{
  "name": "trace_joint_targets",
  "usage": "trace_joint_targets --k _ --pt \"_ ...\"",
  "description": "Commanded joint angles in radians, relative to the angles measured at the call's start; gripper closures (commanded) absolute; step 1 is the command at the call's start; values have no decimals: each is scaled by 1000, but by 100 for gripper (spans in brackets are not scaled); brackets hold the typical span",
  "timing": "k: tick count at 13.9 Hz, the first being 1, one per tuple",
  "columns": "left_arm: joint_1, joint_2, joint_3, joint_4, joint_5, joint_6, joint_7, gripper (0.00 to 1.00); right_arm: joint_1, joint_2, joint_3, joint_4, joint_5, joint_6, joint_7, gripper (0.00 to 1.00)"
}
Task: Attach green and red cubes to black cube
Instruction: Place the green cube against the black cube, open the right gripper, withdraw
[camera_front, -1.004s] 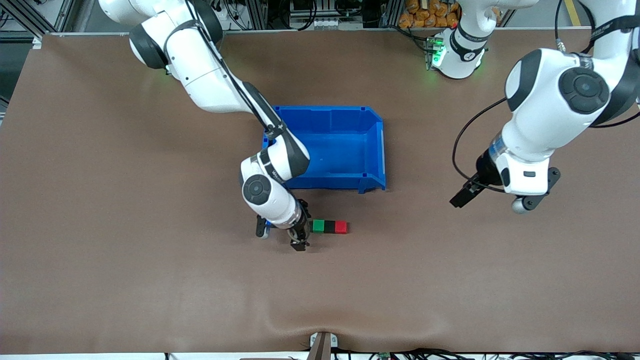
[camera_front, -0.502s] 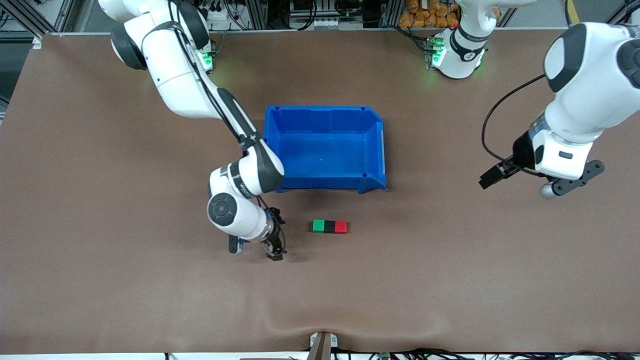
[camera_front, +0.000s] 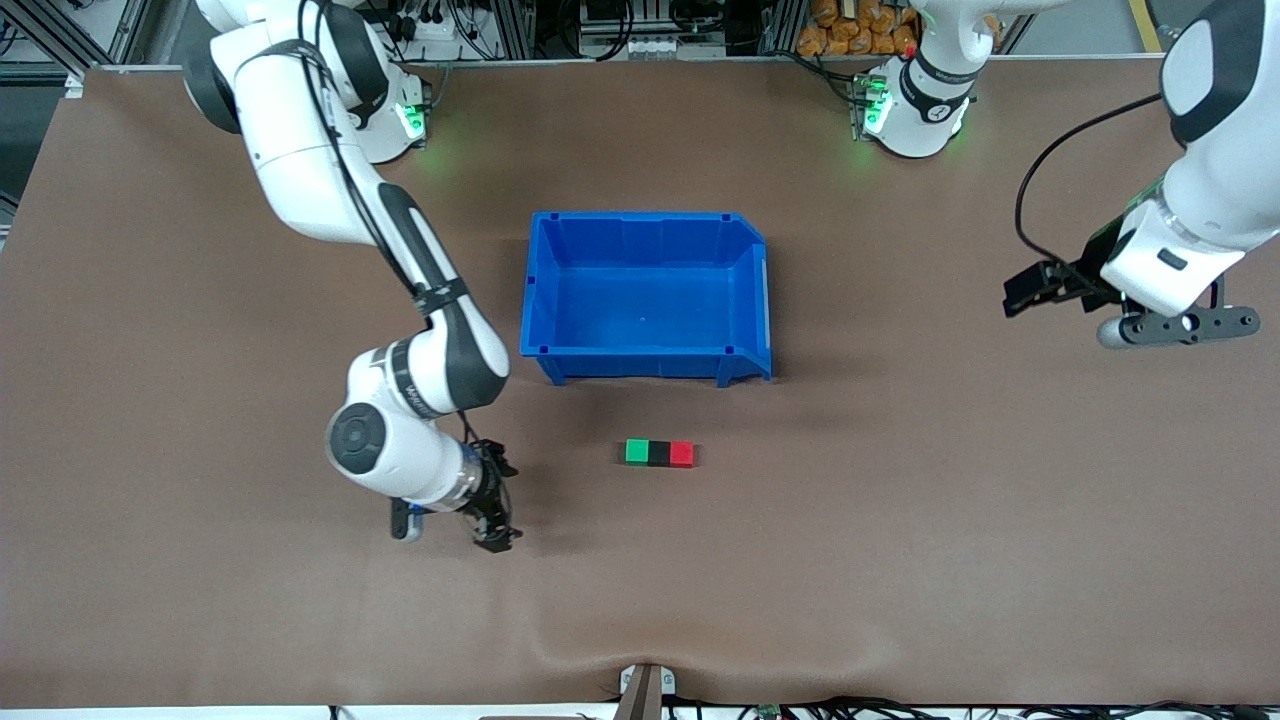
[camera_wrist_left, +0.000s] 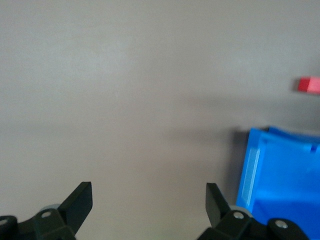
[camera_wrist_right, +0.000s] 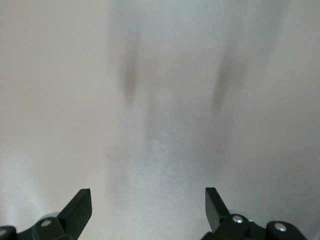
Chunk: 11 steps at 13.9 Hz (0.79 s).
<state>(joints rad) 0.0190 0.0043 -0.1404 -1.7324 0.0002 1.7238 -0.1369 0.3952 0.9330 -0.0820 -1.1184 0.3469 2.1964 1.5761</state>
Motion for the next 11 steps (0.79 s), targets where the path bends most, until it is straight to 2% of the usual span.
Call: trace_joint_targets --k 1,4,6,11 --pt "2 -35 -7 37 18 -84 100 0 -22 -31 15 -21 6 -45 -47 0" --pt "-2 -29 -18 69 43 -104 108 0 -81 -46 19 -15 14 -79 -120 0" --pt "-14 12 -21 164 38 -116 119 0 -107 -80 18 -15 14 -110 -195 0" --pt "-22 2 -84 185 44 -130 114 0 -148 -138 18 -21 9 -167 -301 0"
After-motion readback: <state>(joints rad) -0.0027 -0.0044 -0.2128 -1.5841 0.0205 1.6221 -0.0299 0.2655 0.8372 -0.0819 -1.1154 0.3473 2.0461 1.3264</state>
